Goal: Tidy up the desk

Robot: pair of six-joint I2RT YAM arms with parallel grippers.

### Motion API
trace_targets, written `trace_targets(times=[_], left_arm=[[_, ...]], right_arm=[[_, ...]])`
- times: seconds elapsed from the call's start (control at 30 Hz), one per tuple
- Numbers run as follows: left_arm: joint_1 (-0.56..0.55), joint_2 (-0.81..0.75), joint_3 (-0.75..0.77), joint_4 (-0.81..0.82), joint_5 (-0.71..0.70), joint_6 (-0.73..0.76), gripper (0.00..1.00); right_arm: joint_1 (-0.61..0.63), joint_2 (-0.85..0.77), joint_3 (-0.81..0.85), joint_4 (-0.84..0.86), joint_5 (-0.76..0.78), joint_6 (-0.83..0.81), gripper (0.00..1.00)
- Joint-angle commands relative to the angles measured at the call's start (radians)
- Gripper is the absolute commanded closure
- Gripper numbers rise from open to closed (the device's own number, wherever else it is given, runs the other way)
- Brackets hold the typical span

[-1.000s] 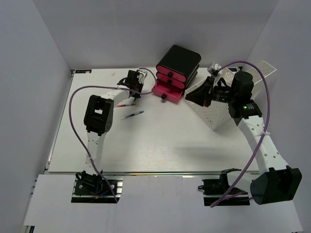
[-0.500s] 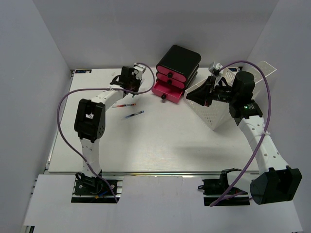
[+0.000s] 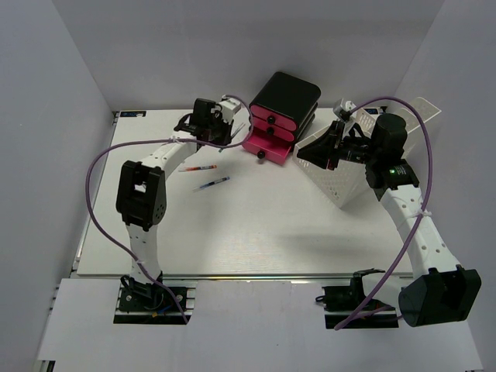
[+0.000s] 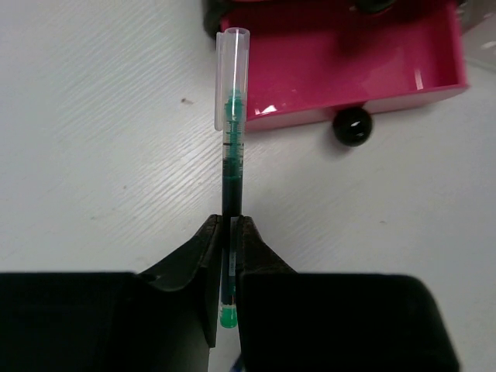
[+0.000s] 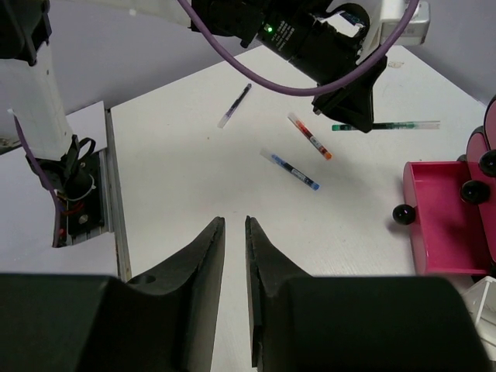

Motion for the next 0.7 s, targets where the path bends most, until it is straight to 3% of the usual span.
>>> trace_targets(times=[0.0,0.37,0.67], left_arm=[[-0.005,-0.008,0.074,-0.044,0.143,-0.091,1.00],[0.006,0.067,0.117,-0.050,0.390,-0.566,0.99],[0.015,0.068,0.104,-0.024,0.437,-0.744,0.99]], right_arm=[[-0.005,-0.018,-0.011,0.048,-0.018,0.013,0.77],[-0.007,-0.023,-0.009,0.048,-0.018,0.013,0.78],[-0.008,-0.029,-0.009,0.050,-0.019,0.016,0.77]])
